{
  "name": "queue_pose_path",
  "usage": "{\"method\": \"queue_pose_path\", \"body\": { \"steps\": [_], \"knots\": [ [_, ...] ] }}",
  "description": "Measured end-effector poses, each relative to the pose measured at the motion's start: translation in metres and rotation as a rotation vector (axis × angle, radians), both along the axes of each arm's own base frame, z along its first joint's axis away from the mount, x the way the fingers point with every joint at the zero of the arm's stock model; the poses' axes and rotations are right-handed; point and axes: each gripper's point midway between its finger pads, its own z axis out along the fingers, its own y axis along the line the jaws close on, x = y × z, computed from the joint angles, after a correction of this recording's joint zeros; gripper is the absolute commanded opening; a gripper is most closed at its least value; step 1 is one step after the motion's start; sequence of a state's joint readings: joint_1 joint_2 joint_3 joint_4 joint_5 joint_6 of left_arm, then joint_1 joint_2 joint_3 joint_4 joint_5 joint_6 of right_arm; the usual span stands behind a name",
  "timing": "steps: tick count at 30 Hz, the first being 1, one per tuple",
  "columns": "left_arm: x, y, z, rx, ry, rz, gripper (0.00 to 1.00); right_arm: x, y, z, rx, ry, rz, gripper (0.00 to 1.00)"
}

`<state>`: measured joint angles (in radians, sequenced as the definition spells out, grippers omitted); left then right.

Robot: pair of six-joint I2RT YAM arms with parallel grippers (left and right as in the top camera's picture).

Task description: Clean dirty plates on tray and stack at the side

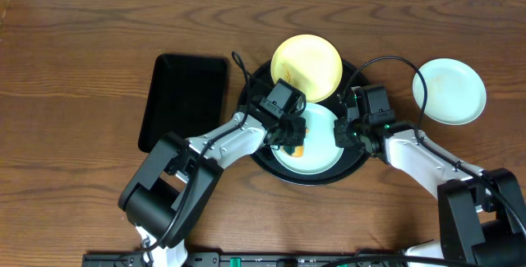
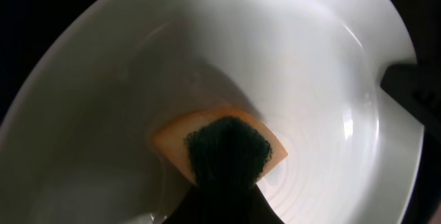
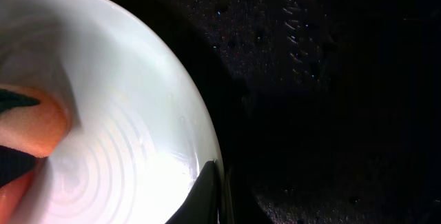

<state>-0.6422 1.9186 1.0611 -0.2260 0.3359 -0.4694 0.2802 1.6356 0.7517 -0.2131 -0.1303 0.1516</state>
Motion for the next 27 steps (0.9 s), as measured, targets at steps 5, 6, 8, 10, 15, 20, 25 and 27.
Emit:
{"method": "queue_pose_path", "body": {
  "steps": [5, 6, 8, 10, 15, 20, 25, 27],
  "knots": [
    [-0.004, -0.002, 0.000, -0.026, 0.053, 0.069, 0.08, 0.000, 0.000, 0.000, 0.000, 0.000, 0.000, 0.01],
    [-0.005, -0.002, 0.000, -0.031, 0.063, 0.080, 0.08, 0.000, 0.000, 0.000, 0.000, 0.000, 0.000, 0.01],
    [-0.009, -0.004, -0.001, -0.047, 0.093, 0.098, 0.08, 0.000, 0.000, 0.000, 0.000, 0.000, 0.000, 0.01],
    [-0.012, -0.006, 0.000, -0.068, 0.116, 0.103, 0.08, 0.000, 0.000, 0.000, 0.000, 0.000, 0.000, 0.01],
    [-0.027, -0.015, 0.001, -0.127, 0.188, 0.082, 0.07, 0.000, 0.000, 0.000, 0.000, 0.000, 0.000, 0.01],
    [-0.038, -0.028, 0.004, -0.225, 0.237, 0.041, 0.07, 0.000, 0.000, 0.000, 0.000, 0.000, 0.000, 0.01],
    [-0.025, -0.037, 0.014, -0.356, 0.199, 0.050, 0.07, 0.000, 0.000, 0.000, 0.000, 0.001, 0.000, 0.05],
    [-0.008, -0.032, 0.025, -0.397, 0.149, 0.090, 0.07, -0.001, 0.000, 0.000, -0.001, 0.002, 0.001, 0.07]
  ]
}}
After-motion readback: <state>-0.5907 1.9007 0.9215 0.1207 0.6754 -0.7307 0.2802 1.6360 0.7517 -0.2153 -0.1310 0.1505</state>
